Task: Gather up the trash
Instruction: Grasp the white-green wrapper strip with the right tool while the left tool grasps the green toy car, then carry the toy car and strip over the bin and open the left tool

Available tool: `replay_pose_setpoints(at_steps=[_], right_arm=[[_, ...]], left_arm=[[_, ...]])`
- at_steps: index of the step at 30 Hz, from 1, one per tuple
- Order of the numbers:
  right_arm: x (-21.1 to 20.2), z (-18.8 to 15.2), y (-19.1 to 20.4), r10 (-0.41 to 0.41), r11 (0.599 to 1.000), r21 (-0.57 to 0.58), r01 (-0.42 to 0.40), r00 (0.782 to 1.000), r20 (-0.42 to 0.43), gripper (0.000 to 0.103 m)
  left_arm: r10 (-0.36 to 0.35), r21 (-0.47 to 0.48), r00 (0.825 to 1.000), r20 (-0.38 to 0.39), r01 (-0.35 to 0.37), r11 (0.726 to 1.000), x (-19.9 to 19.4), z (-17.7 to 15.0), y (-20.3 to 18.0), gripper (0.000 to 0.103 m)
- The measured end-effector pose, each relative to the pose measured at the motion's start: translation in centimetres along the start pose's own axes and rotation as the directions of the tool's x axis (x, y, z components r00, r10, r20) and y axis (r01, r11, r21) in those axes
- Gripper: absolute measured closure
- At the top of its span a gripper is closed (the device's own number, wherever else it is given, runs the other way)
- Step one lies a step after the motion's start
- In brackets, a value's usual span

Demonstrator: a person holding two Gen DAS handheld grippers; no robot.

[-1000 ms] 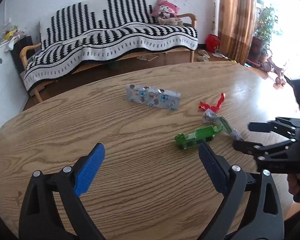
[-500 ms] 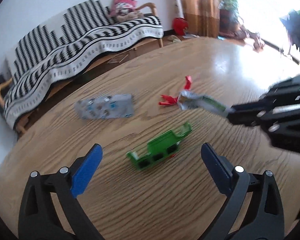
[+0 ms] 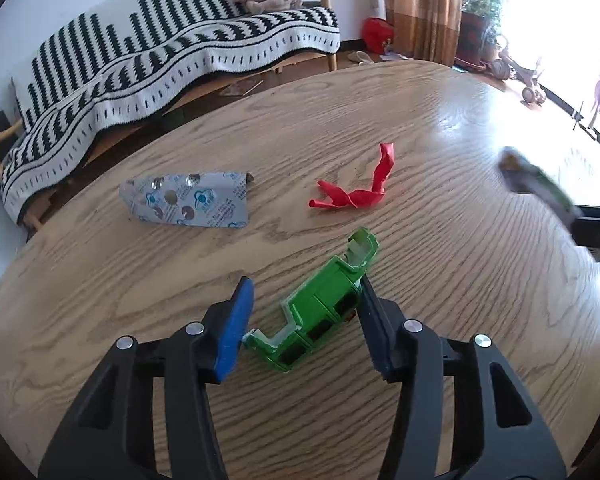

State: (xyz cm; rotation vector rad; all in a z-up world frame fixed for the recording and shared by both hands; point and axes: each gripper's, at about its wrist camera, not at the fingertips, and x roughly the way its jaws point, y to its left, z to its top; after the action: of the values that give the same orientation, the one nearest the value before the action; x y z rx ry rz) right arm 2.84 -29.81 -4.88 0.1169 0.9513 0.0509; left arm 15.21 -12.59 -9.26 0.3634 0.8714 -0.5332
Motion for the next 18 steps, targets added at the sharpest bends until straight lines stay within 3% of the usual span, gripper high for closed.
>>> replay_pose_setpoints(at_steps=[6,10,14,18], right_arm=[[-4.7,-2.5,-4.3,-0.048,0.997,0.058,0.046,0.998,0.034,0.094],[-8.0,-5.1,-8.7,-0.104,0.987,0.128,0.096,0.993,0.051,0.094],[-11.4,-8.1,-14.3,-0.172,0.962,0.224,0.155,0.983,0.057,0.094],[-14.8,-12.2,-20.4,-0.263,0.911,0.340,0.232,0.964,0.047,0.094]], left_arm=[[0.007,-0.023,1.000,0.011,-0.007,1.000,-1.7,0.7,-2.4,0.053],[-0.024,-0.033,0.999,0.048,0.025,0.999,-4.1,2.0,-5.8,0.053],[-0.103,-0.025,0.991,0.082,0.105,0.994,-6.7,3.4,-11.5,0.053],[-0.210,0.032,0.972,0.107,0.208,0.978,-8.6,4.2,-18.9,0.053]])
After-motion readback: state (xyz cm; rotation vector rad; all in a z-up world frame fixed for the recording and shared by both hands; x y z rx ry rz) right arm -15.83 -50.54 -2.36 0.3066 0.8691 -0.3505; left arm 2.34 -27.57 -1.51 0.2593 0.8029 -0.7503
